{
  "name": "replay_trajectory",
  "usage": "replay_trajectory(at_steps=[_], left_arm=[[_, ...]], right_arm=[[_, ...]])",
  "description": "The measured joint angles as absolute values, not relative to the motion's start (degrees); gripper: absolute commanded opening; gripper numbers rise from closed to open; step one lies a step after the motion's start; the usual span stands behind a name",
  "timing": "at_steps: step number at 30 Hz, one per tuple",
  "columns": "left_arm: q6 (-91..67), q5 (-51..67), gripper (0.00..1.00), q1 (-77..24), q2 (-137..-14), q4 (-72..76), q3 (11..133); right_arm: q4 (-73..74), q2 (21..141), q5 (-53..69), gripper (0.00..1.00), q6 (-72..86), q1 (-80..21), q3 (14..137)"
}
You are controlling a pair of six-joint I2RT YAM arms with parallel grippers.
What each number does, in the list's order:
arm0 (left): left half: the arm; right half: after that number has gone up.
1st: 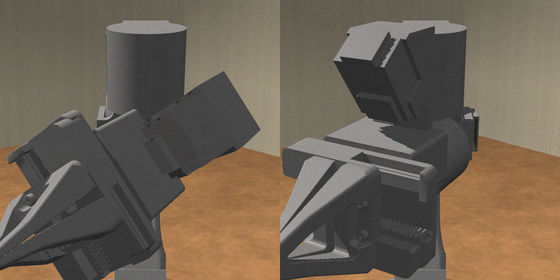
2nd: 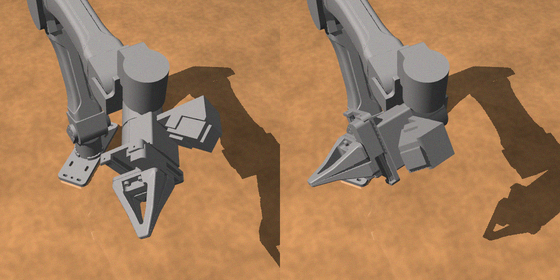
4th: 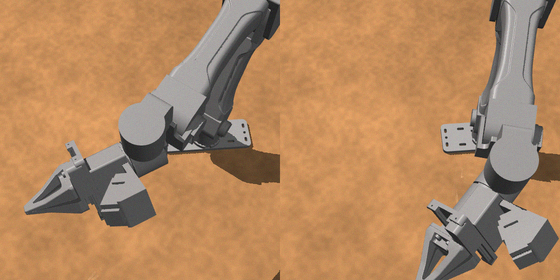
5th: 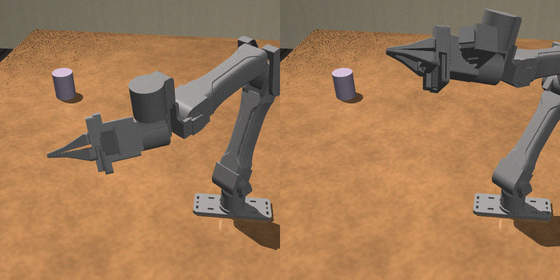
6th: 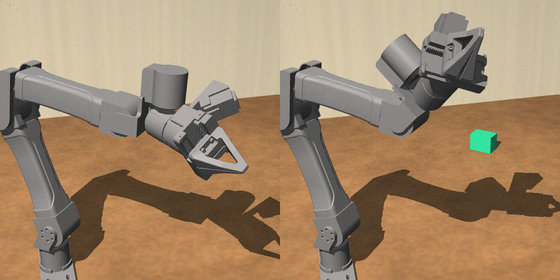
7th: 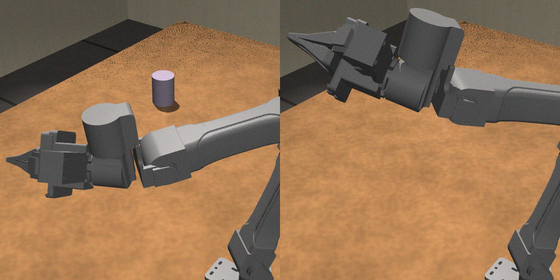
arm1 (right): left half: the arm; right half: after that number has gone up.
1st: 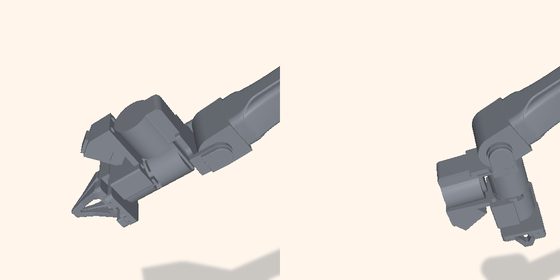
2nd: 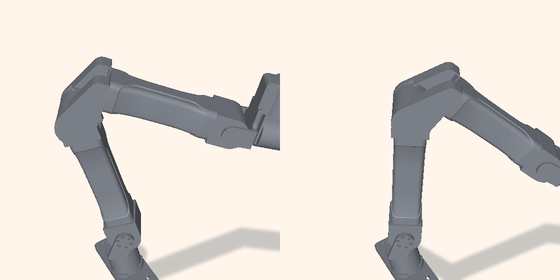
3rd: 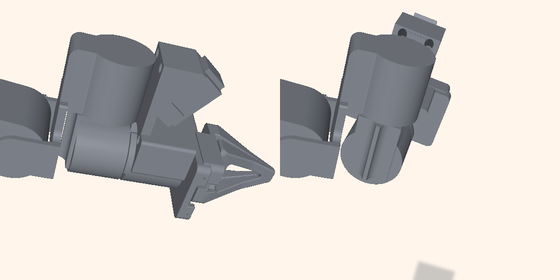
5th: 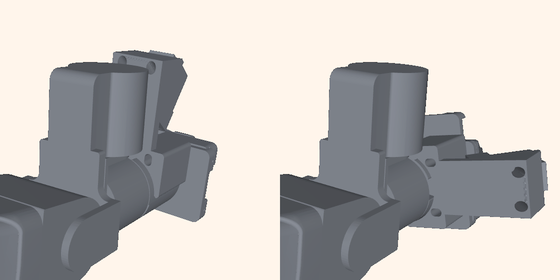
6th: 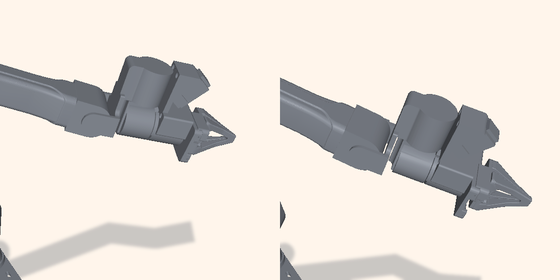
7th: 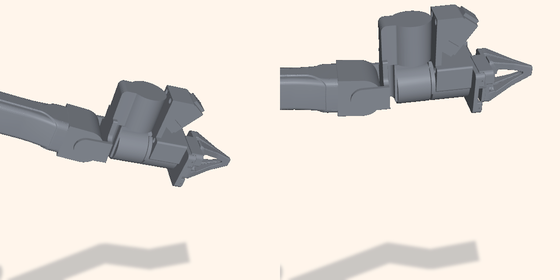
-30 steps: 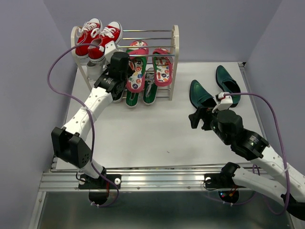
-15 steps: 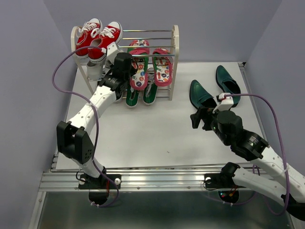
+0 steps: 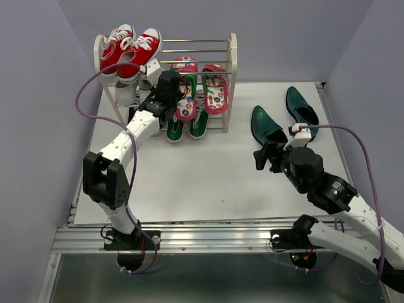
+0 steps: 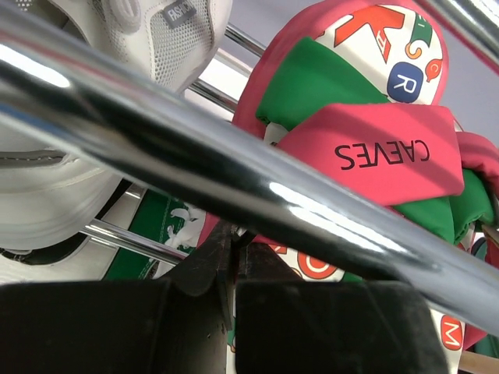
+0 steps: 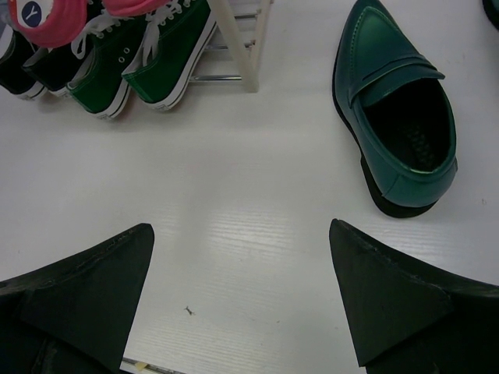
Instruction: Place and organize the shoes onto the shoe shelf
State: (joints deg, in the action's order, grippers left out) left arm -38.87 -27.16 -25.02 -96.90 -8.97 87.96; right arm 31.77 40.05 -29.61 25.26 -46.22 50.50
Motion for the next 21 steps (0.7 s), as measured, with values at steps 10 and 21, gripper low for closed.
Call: replay_trajectory(at_steps=[10, 21], left_arm=[[-39.0, -28.0, 0.00, -25.0, -98.6, -10.6, 91.0], [-39.3, -28.1, 0.74, -25.1, -102.3, -11.7, 95.4]], right_arm=[[31.8, 40.2, -29.6, 1.00, 25.2, -46.2, 50.4], [31.8, 40.3, -29.6, 1.00, 25.0, -46.2, 49.7]])
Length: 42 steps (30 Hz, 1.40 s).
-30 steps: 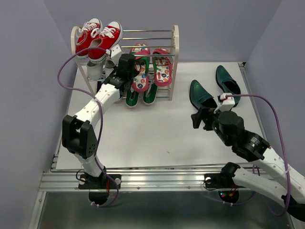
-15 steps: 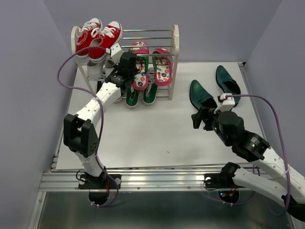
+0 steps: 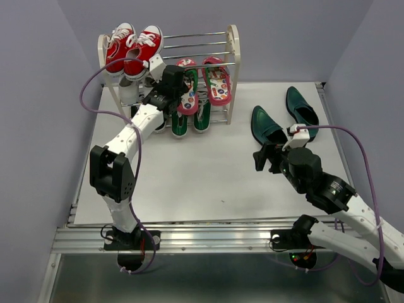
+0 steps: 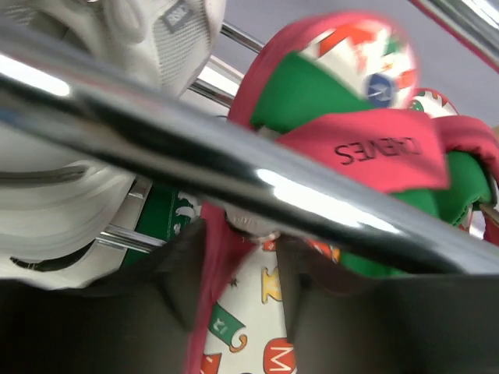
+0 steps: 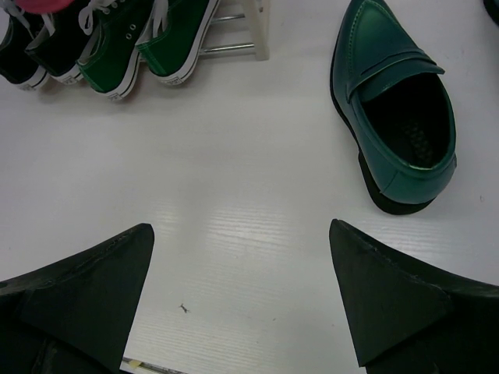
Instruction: Place and organize the shoes onto the shoe shelf
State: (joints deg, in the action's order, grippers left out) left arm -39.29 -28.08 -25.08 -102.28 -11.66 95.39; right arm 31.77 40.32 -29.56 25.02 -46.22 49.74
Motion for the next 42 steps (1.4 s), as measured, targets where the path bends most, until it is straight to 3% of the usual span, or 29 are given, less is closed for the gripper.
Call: replay_trajectory(at_steps=[2, 4, 15, 23, 25, 28, 33, 42], left_arm=[[-40.4, -29.0, 0.87, -25.1, -102.3, -12.3, 95.4], [-41.1, -29.5, 0.90, -25.0, -102.1, -12.7, 95.5], [-42.6, -27.9, 0.93, -24.7, -95.7, -11.8, 90.8], [-42.3, -22.7, 0.98, -25.7, -83.6, -11.9, 79.9], [-42.6, -22.0, 0.99, -27.3, -77.1, -12.7, 74.3], [-43.7, -21.3, 0.99, -28.7, -69.4, -14.7, 67.4], [-47.7, -22.2, 0.99, -29.1, -53.8, -23.7, 57.6], [-53.1, -24.7, 0.99, -29.0, -39.3, -37.8, 52.8]], right_arm=[[31.7, 40.5, -29.6, 1.00, 24.9, -46.2, 49.7], [31.8, 40.8, -29.5, 1.00, 24.9, -46.2, 49.7], [31.6, 42.1, -27.4, 1.00, 24.6, -46.2, 49.8], [27.3, 52.7, -18.7, 1.00, 23.3, -46.2, 51.6], [25.0, 58.0, -16.1, 0.96, 22.9, -46.2, 53.2], [20.2, 66.3, -11.9, 0.73, 22.4, -46.3, 57.2], [11.0, 78.9, -7.5, 0.73, 21.5, -47.3, 65.3], [4.9, 102.7, -11.3, 0.53, 19.2, -48.1, 84.6]])
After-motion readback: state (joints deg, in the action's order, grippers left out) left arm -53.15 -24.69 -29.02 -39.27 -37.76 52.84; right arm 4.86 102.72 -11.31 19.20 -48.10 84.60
